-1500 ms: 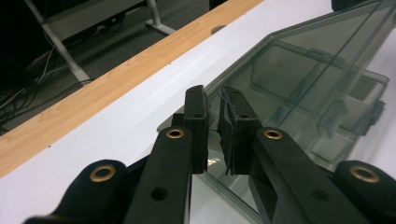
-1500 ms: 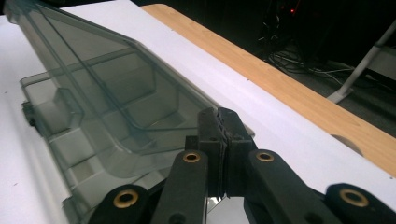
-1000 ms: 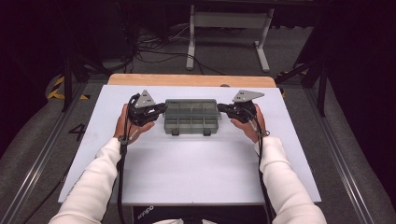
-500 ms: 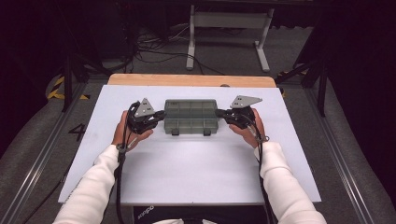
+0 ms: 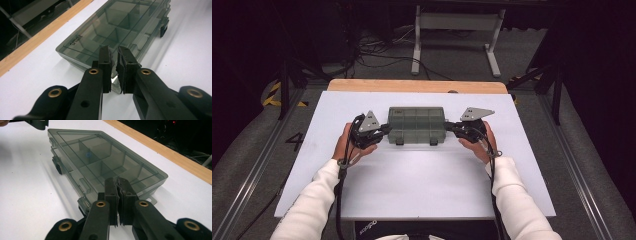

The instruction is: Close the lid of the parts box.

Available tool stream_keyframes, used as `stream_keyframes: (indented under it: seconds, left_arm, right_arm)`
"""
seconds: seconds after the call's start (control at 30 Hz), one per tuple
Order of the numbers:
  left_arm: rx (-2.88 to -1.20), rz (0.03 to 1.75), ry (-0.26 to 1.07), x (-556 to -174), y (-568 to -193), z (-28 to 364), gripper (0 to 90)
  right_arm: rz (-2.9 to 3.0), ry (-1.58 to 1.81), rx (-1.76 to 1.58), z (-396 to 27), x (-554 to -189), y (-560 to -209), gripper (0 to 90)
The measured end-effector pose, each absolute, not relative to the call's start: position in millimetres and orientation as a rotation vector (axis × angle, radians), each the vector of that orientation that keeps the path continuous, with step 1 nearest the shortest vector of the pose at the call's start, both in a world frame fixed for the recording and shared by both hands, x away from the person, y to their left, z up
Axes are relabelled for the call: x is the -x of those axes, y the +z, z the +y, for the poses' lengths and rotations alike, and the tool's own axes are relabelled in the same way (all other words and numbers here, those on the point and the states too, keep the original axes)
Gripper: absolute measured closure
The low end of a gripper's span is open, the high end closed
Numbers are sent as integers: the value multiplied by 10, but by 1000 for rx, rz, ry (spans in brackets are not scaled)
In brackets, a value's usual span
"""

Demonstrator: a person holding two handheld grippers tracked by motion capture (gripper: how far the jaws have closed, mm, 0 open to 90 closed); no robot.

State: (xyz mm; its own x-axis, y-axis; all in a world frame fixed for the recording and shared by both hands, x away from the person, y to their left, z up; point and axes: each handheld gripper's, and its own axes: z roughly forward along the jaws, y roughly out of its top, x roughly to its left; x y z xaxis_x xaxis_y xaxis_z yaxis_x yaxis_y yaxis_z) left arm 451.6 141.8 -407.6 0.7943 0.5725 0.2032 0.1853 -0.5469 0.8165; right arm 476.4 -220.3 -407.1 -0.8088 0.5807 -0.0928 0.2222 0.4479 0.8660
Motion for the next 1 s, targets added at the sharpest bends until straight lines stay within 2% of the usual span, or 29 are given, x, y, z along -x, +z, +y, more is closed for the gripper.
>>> stream_keyframes:
  seconds: [1.0]
  left_arm:
    - [-2148,579,555,-4511,-4279,1394,813]
  right_arm:
    - [2358,1280,-683,-2205,-4696,-4230,869]
